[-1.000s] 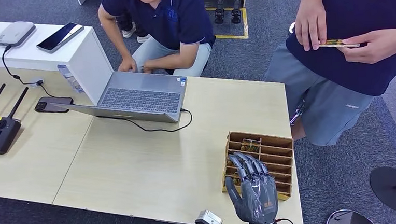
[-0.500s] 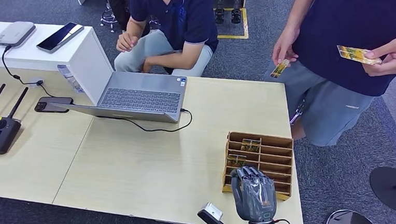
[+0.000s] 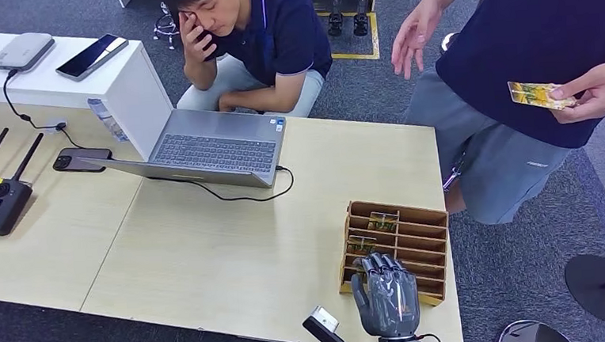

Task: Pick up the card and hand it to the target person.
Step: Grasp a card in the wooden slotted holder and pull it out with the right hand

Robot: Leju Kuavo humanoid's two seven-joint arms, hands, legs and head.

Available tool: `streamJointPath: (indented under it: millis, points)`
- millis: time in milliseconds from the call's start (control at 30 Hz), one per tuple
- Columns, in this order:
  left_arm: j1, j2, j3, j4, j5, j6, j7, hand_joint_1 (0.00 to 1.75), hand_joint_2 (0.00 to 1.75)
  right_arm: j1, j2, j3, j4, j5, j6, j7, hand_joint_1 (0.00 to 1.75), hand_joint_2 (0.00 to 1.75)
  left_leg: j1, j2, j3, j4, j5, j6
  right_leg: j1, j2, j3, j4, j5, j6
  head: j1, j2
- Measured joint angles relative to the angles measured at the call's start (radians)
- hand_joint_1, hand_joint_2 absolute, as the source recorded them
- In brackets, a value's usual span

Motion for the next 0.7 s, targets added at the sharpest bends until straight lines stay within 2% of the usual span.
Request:
streamJointPath:
  millis: [300,533,700]
  points:
    - [0.0,0.0,0.0,0.0,0.0,0.0,-0.001,0.0,0.0,-0.014,-0.011,-0.009,0.03,-0.007,0.0,0.048,0.34,1.75,0.0,0.0,0.0,0.0,0.0,0.0,0.0,0.0,0.0,0.0,0.0,0.0,0.0,0.0]
    - [0.0,0.0,0.0,0.0,0.0,0.0,-0.001,0.0,0.0,-0.016,-0.019,-0.01,0.045,-0.021,0.0,0.049,0.46,1.75,0.0,0.0,0.0,0.0,0.0,0.0,0.0,0.0,0.0,0.0,0.0,0.0,0.0,0.0]
    - [0.0,0.0,0.0,0.0,0.0,0.0,-0.001,0.0,0.0,-0.016,-0.022,-0.016,0.051,-0.025,-0.001,0.047,0.47,1.75,0.0,0.0,0.0,0.0,0.0,0.0,0.0,0.0,0.0,0.0,0.0,0.0,0.0,0.0]
